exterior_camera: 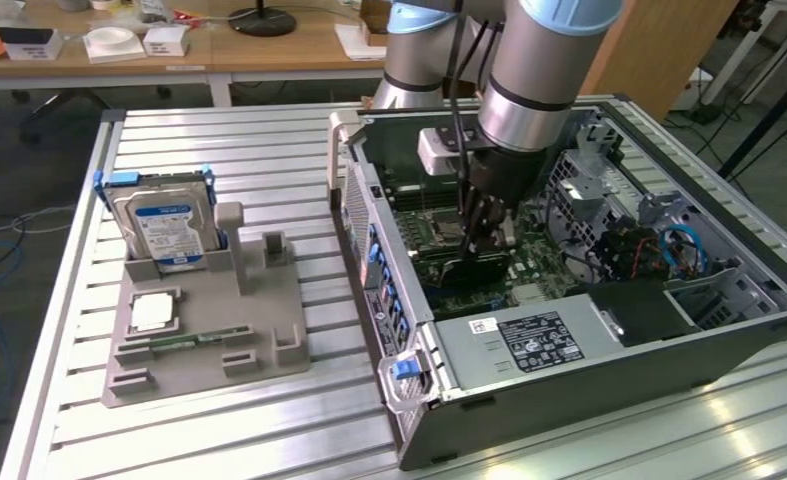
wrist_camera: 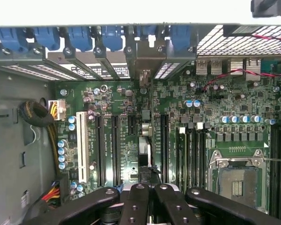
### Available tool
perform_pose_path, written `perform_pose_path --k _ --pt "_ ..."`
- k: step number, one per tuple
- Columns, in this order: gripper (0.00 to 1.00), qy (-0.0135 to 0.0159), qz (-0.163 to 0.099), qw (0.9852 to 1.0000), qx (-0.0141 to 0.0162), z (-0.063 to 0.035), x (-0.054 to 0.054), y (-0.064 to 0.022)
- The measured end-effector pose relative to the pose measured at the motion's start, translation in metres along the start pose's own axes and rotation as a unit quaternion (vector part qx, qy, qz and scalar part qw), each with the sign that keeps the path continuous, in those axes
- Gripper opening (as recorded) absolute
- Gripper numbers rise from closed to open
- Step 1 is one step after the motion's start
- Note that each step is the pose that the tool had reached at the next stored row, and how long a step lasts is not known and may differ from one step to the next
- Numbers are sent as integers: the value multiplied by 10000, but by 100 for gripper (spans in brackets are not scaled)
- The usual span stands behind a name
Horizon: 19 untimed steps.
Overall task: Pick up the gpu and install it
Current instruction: 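Press down on the gpu until it lock into place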
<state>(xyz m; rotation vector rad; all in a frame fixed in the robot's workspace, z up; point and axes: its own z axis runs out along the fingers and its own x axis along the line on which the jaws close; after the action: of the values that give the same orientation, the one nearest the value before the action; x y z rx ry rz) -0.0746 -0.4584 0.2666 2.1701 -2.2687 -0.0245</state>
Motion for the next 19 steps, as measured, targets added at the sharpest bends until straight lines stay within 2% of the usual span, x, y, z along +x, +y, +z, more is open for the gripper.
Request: perform_pose_path --k 15,19 --pt "11 6 0 10000 -3 66 2 -1" --pt "11 -5 0 10000 1 62 -1 -1"
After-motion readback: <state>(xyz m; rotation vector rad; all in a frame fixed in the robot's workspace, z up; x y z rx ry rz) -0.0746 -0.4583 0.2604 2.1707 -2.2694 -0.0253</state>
